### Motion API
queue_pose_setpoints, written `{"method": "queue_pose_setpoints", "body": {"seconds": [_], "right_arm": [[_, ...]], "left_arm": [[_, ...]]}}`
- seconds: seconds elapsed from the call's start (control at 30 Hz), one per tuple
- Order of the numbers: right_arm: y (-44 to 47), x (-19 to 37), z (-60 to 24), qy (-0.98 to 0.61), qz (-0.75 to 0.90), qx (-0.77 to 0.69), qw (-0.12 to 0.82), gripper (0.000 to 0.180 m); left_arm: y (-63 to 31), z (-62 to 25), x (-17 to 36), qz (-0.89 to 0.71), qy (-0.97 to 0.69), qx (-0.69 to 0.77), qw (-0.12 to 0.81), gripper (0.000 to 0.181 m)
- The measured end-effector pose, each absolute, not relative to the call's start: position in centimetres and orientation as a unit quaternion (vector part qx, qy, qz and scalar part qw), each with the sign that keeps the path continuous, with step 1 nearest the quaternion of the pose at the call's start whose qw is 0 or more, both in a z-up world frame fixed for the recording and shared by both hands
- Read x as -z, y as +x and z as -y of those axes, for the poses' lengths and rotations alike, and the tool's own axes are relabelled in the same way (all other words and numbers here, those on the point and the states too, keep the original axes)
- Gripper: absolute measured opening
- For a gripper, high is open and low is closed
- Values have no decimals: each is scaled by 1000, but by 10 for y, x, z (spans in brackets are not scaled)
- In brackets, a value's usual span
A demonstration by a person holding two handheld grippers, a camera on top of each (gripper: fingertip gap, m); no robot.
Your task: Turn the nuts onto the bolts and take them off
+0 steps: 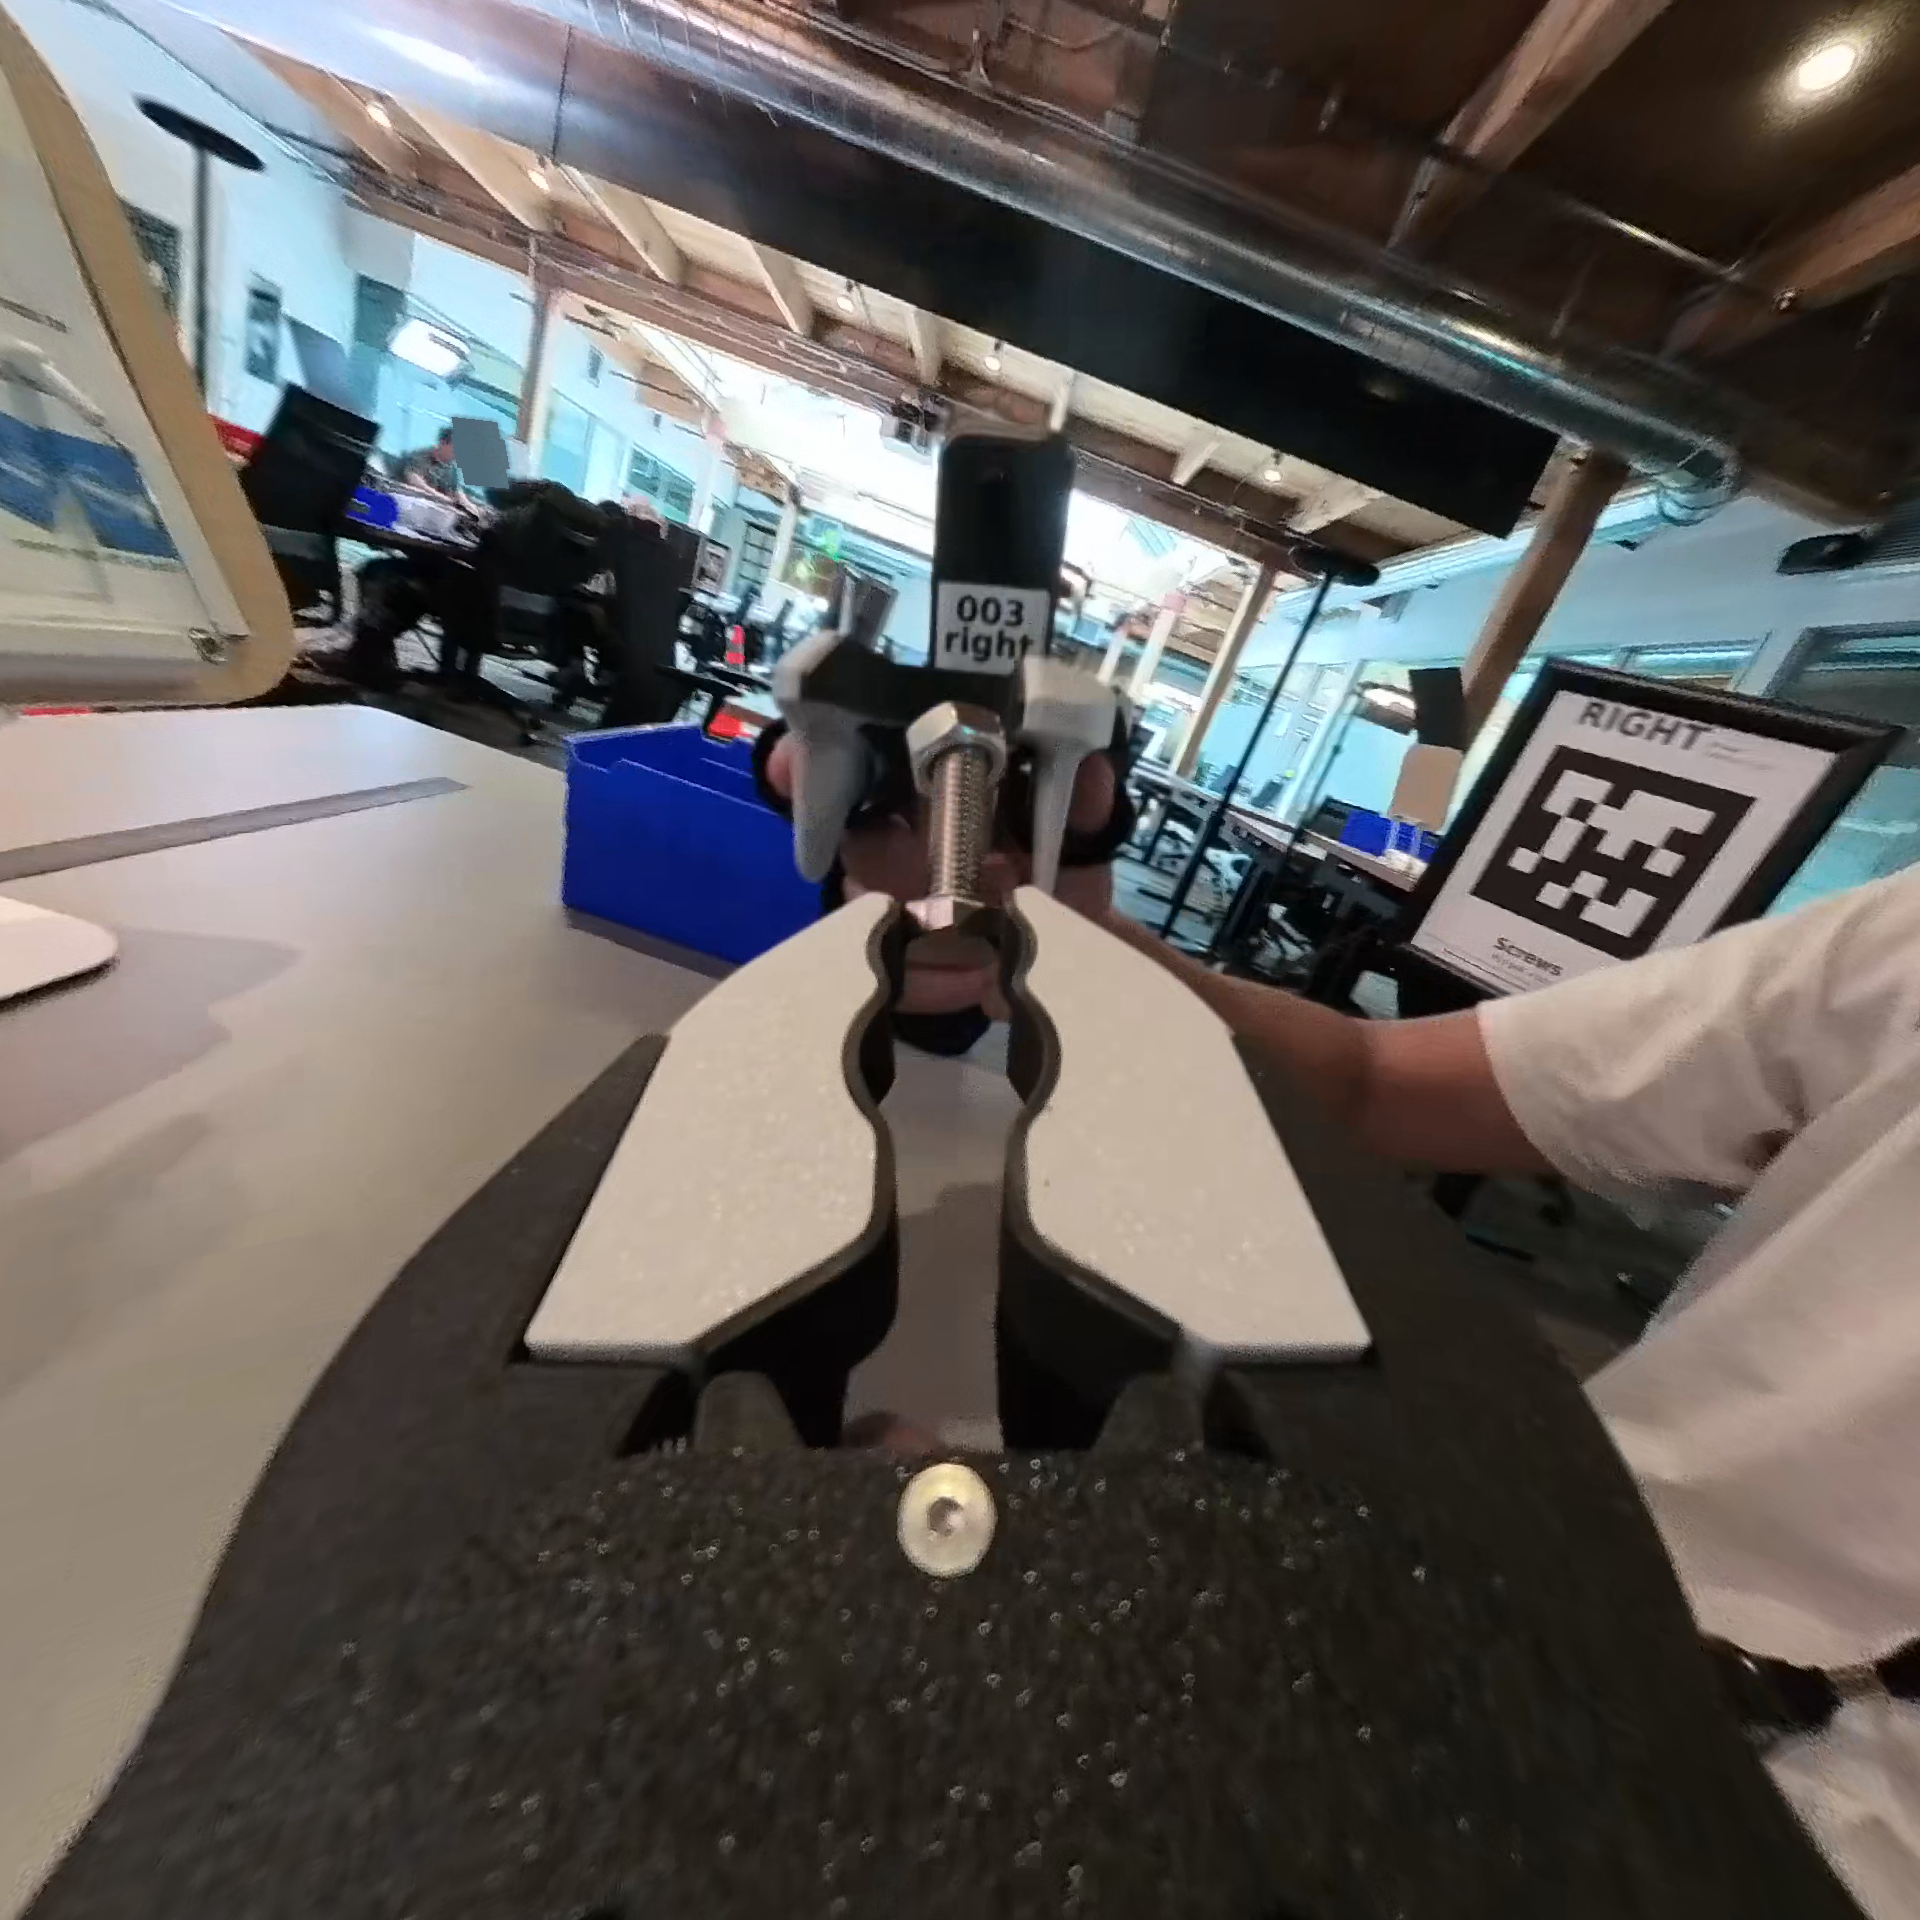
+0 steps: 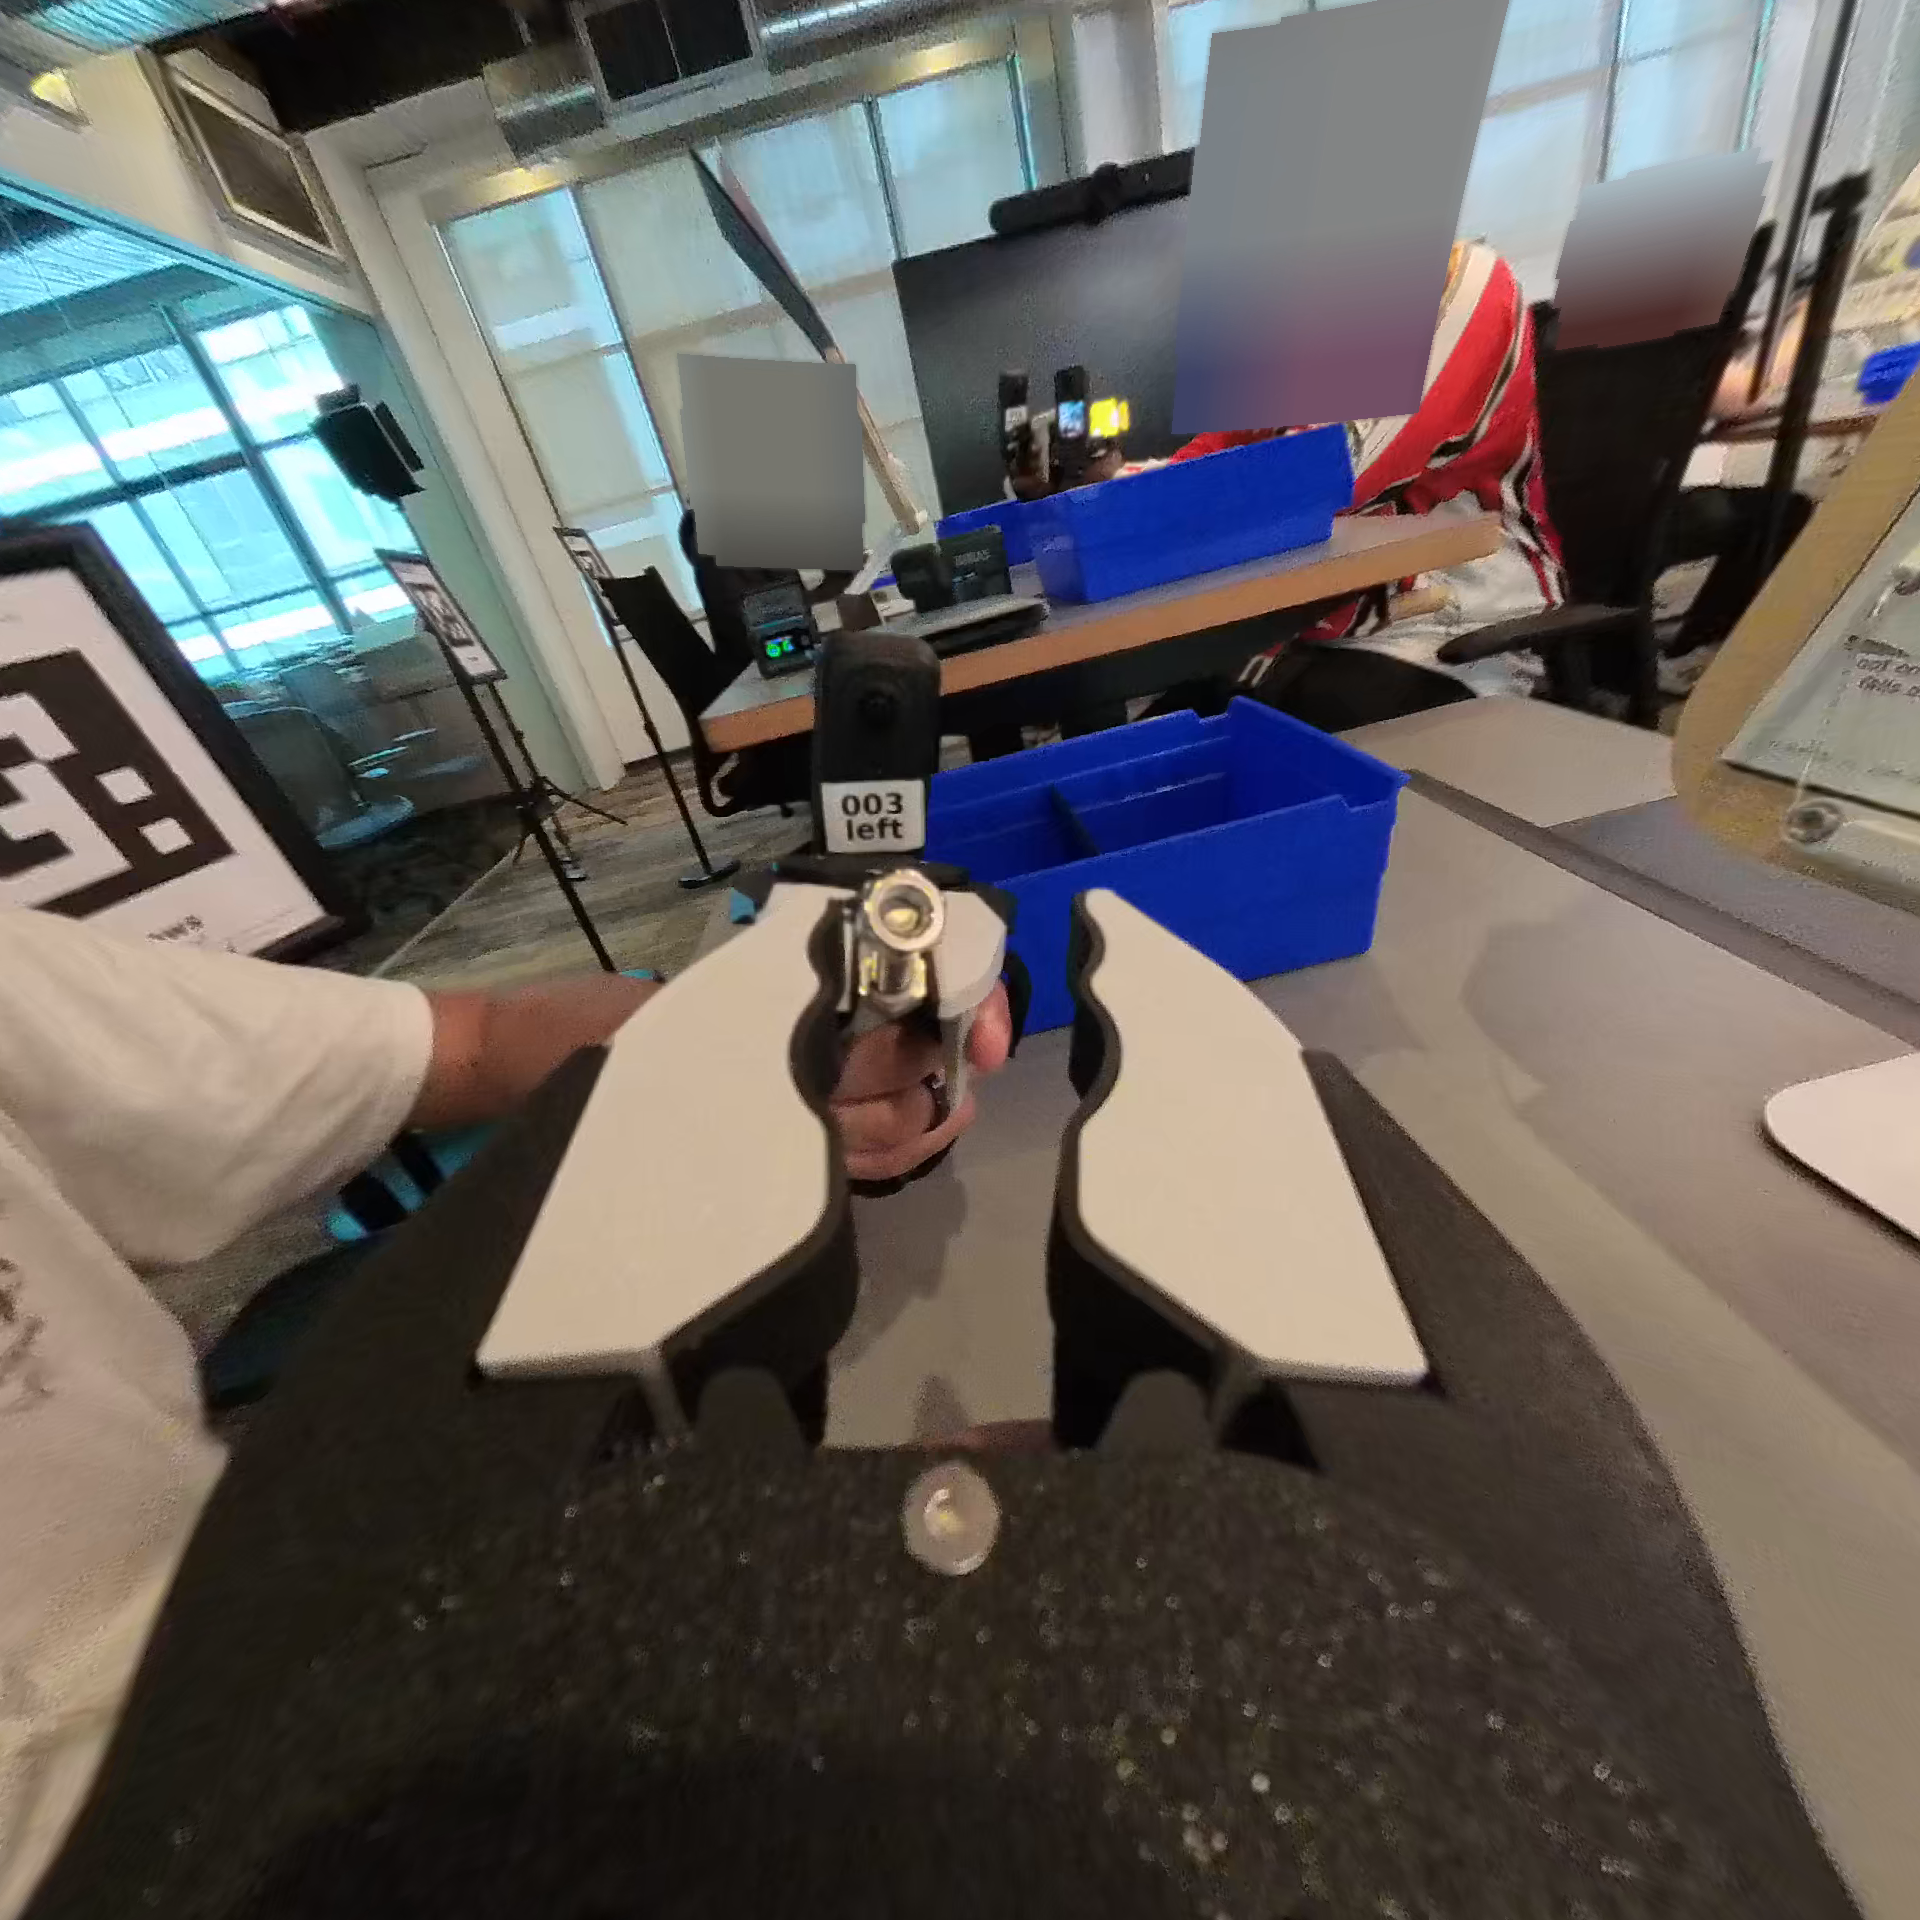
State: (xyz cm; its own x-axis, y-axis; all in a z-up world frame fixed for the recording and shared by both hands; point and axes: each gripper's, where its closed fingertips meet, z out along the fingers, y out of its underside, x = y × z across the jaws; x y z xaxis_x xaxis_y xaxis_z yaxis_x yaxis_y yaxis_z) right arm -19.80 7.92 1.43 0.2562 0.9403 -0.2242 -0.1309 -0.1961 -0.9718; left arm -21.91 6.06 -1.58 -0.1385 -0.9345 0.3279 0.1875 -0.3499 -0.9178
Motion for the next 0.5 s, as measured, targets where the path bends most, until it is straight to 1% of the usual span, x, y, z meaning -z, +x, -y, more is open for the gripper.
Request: {"method": "queue_pose_setpoints", "body": {"seconds": [0.13,0.2,0.23,0.27,0.37,0.4,0.43,0.47,0.5], "right_arm": [[-204,-3,-65,-549,332,-545,540,40],[-205,4,-62,-553,331,-559,521,35],[-205,10,-64,-567,330,-553,513,31],[-203,21,-71,-596,332,-530,504,31],[-175,27,-95,-637,279,-469,545,31],[-171,30,-100,-653,260,-442,558,40],[-166,31,-103,-656,241,-408,588,44],[-149,32,-112,-668,193,-342,633,42],[-139,28,-113,-655,168,-306,670,33]], "left_arm": [[-215,-56,21,-380,-498,662,412,16],[-213,-55,24,-386,-500,658,410,16],[-212,-55,25,-389,-502,655,411,16],[-212,-56,26,-388,-504,653,412,16],[-214,-71,29,-365,-529,633,431,16],[-214,-77,32,-357,-538,620,446,16],[-214,-86,35,-344,-554,597,468,16],[-214,-95,40,-329,-571,571,489,16],[-213,-101,44,-320,-583,551,504,16]]}}
